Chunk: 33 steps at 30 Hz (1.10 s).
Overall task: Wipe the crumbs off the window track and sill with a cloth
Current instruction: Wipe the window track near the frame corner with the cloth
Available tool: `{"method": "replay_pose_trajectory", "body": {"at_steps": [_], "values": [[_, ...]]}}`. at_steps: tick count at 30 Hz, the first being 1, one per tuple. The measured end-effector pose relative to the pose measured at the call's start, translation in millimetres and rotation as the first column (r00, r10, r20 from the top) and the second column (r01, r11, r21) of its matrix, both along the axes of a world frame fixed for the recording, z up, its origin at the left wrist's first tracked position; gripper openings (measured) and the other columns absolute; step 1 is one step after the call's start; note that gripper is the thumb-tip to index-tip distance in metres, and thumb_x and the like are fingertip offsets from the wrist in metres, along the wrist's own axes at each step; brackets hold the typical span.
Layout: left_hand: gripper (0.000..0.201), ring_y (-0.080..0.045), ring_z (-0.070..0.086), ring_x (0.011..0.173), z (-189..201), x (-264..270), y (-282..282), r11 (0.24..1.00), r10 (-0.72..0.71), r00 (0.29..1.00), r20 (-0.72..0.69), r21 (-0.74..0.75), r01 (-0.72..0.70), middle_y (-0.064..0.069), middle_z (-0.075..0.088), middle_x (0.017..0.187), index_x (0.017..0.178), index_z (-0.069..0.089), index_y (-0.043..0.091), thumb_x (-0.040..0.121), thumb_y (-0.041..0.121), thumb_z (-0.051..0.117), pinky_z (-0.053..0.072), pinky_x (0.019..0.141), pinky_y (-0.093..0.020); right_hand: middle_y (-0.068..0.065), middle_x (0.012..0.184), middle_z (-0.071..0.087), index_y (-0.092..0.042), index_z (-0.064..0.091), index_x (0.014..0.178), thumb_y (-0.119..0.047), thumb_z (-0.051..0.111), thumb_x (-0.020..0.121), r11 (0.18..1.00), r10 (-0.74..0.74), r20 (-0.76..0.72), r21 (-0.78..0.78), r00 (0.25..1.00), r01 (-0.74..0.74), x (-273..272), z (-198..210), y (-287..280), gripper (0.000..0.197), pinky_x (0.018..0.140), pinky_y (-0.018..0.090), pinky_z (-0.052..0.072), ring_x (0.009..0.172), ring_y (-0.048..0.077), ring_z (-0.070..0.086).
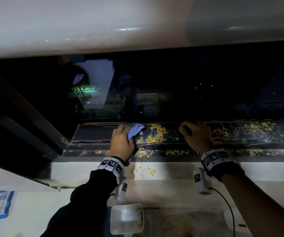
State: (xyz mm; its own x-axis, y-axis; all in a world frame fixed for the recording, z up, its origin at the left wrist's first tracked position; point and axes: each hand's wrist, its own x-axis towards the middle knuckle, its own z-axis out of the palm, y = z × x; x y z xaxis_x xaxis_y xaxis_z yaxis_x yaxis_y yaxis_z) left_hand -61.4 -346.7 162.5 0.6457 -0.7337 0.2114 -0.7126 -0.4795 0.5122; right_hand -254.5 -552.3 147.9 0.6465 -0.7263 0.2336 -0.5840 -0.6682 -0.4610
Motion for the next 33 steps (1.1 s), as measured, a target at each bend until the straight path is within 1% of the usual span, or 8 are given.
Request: {"method": "replay_pose_trajectory", "body": {"at_steps": [3,9,13,19,22,25,28,33], "values": [[0.046,-0.025,0.061,0.092,16,21,14,0.983,-0.154,0.988,0.002,-0.1,0.153,-0.011,0.068,0.103,0.109,0.069,0.009,0.072,-0.012,0.052,0.041,0.085,-0.022,0.005,0.099,0.062,-0.033,0.062,0.086,-0.052,0.036,0.083,1.0,0.013,-0.004,-0.003,1.0,-0.013,-1,1,-1,0.033,0.08,0.039,0.038,0.096,0.035,0.055],[0.022,-0.044,0.058,0.087,22,94,45,0.928,0.328,0.92,0.214,0.109,-0.356,-0.029,0.064,0.087,0.081,0.069,-0.001,0.065,0.006,0.055,0.043,0.082,-0.045,0.005,0.102,0.063,-0.031,0.064,0.087,-0.055,0.032,0.081,1.0,0.016,-0.008,0.001,1.0,-0.016,0,1,-2,0.04,0.08,0.039,0.036,0.098,0.034,0.055],[0.037,-0.043,0.05,0.097,1,59,27,0.896,0.361,0.913,0.188,0.199,-0.396,-0.031,0.056,0.102,0.098,0.061,-0.005,0.066,0.012,0.065,0.035,0.086,-0.044,0.005,0.101,0.063,-0.03,0.064,0.087,-0.042,0.053,0.087,1.0,-0.012,-0.01,0.0,1.0,0.012,0,0,-2,0.016,0.08,0.037,0.036,0.097,0.034,0.055],[0.045,-0.033,0.049,0.1,0,-14,-22,0.985,0.145,0.982,0.122,0.08,-0.156,-0.015,0.056,0.118,0.112,0.062,0.006,0.068,-0.002,0.058,0.038,0.091,-0.035,0.004,0.098,0.063,-0.031,0.063,0.085,-0.038,0.053,0.085,1.0,0.009,0.011,-0.028,1.0,-0.009,0,0,-3,0.013,0.076,0.034,0.031,0.094,0.033,0.056],[0.046,-0.032,0.057,0.097,7,-4,-15,0.997,-0.067,0.997,0.031,-0.024,0.067,-0.013,0.064,0.107,0.108,0.069,0.009,0.067,-0.008,0.055,0.042,0.089,-0.025,0.004,0.099,0.063,-0.031,0.063,0.085,-0.042,0.048,0.085,0.999,0.028,0.015,-0.029,1.0,-0.028,-2,1,-2,0.018,0.075,0.034,0.031,0.095,0.033,0.056],[0.034,-0.029,0.066,0.085,24,36,4,0.997,0.032,0.999,0.009,-0.073,-0.031,-0.018,0.072,0.092,0.098,0.073,0.007,0.07,-0.008,0.061,0.037,0.073,-0.015,0.004,0.1,0.063,-0.03,0.064,0.086,-0.041,0.049,0.085,0.999,0.025,0.009,-0.021,1.0,-0.024,-2,3,-2,0.018,0.076,0.034,0.03,0.095,0.033,0.056],[0.025,-0.044,0.053,0.1,20,73,27,0.931,0.362,0.928,0.083,0.019,-0.365,-0.033,0.06,0.103,0.098,0.064,-0.008,0.074,0.0,0.062,0.043,0.086,-0.042,0.003,0.1,0.064,-0.031,0.065,0.087,-0.042,0.05,0.084,1.0,0.011,0.007,-0.029,1.0,-0.011,-2,1,-2,0.019,0.076,0.034,0.031,0.095,0.033,0.057],[0.04,-0.044,0.047,0.101,-9,57,21,0.936,0.339,0.936,0.098,0.07,-0.346,-0.027,0.055,0.111,0.106,0.064,0.001,0.066,0.002,0.066,0.041,0.083,-0.048,0.004,0.1,0.064,-0.032,0.064,0.088,-0.044,0.049,0.084,1.0,-0.005,-0.011,-0.023,1.0,0.005,0,-2,-2,0.02,0.078,0.035,0.034,0.096,0.032,0.057]]}}
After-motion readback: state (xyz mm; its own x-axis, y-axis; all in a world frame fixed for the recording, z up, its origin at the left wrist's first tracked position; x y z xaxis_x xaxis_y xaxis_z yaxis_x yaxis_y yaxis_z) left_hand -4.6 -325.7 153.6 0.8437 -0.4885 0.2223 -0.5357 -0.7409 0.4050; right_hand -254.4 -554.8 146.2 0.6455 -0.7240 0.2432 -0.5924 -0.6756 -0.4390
